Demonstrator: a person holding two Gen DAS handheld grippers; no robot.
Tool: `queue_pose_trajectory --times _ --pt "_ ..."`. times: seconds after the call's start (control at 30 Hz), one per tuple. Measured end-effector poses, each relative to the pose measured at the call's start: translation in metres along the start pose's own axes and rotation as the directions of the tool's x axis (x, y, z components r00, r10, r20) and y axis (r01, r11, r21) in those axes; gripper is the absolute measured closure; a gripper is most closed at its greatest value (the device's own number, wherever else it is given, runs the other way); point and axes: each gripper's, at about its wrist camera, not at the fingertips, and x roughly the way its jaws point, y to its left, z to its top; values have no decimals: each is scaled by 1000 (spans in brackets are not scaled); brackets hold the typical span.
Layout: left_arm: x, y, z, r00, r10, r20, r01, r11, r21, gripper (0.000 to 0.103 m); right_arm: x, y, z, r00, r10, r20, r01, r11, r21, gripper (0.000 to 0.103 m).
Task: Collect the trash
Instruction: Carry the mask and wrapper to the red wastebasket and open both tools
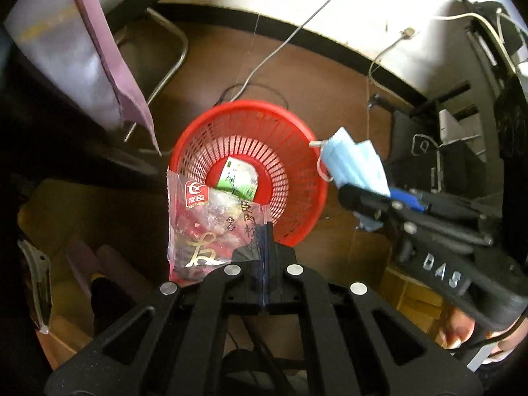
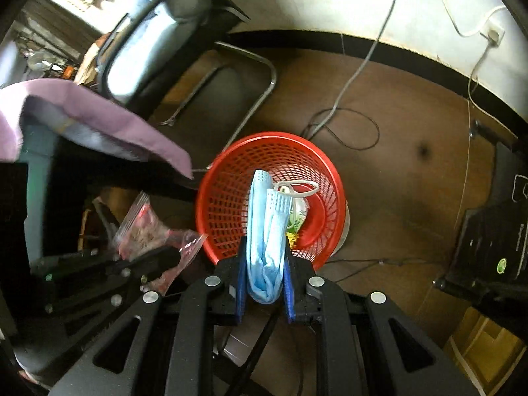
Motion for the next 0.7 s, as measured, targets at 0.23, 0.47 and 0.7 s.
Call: queue_pose_trajectory --times 0.23,0.47,0.7 --pt "20 11 8 999 38 -28 -39 999 -29 102 25 -5 12 999 -3 -35 5 999 46 84" --pt "34 8 12 997 58 -47 -59 998 -15 102 38 -5 19 999 16 -49 -11 995 100 82" --pt "39 11 15 997 59 -47 -60 998 -25 97 45 -1 22 997 30 -69 -21 992 126 79"
